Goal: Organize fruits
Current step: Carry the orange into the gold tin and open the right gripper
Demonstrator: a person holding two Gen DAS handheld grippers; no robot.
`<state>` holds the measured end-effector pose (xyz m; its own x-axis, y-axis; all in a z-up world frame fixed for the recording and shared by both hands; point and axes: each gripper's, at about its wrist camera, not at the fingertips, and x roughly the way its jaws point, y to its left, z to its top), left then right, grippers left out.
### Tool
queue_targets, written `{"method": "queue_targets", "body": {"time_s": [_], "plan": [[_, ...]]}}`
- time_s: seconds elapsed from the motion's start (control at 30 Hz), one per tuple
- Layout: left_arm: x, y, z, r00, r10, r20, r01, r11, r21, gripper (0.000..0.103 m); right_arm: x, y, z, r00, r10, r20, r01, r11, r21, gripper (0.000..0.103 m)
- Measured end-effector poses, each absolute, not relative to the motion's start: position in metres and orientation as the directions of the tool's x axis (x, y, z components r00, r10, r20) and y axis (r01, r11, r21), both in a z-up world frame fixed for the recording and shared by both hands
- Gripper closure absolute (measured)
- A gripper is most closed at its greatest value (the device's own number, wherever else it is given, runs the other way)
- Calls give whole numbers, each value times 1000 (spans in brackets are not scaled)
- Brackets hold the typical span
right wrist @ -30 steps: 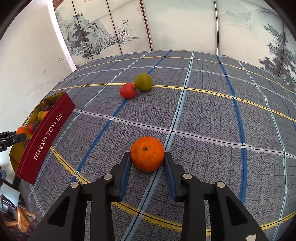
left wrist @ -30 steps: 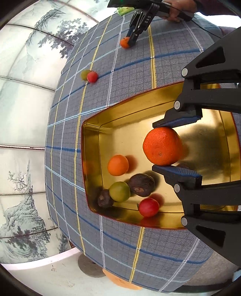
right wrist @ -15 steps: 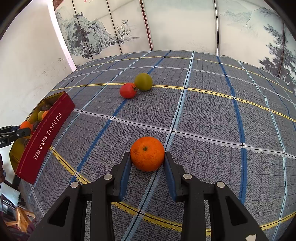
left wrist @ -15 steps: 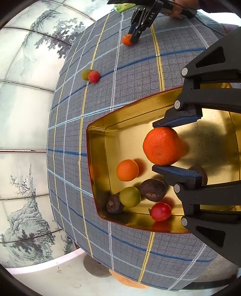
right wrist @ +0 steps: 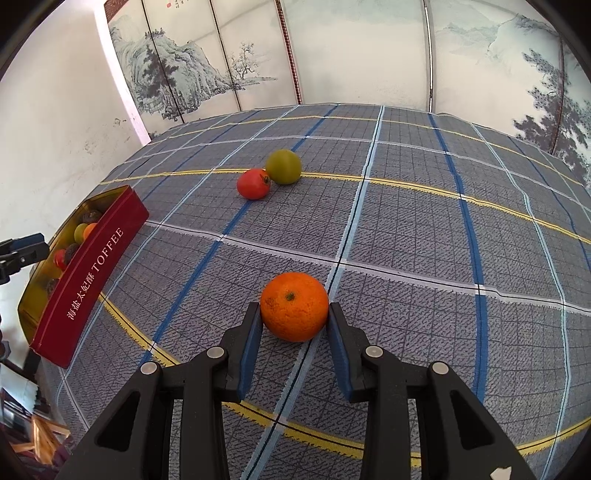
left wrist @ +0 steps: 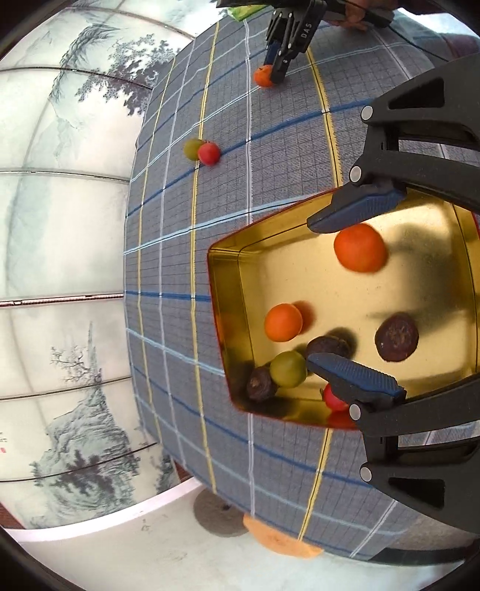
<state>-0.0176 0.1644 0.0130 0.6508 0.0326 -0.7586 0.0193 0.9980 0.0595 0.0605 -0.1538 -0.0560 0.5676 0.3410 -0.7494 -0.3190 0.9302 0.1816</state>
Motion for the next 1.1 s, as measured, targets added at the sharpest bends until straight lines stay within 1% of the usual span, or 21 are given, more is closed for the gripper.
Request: {"method": "queue_targets", "body": {"time_s": [0.33, 0.63, 0.87, 1.1], "plan": [[-39, 165, 15, 657, 66, -751, 2, 996, 89, 35, 42, -140, -28, 588, 376, -716, -362, 914, 182, 71], [-58, 176, 20, 670, 81, -738, -28, 996, 84, 35, 21, -105, 6, 592, 446, -671, -453, 873, 180, 71], [-72, 190, 19, 674, 99, -732, -62, 995, 77, 35, -1, -58, 30, 551, 531, -643, -557, 808, 190, 71], [-85, 210, 16, 674, 109, -730, -103, 993, 53, 35, -16, -6, 33, 490, 578, -652, -645, 744, 175, 71]]}}
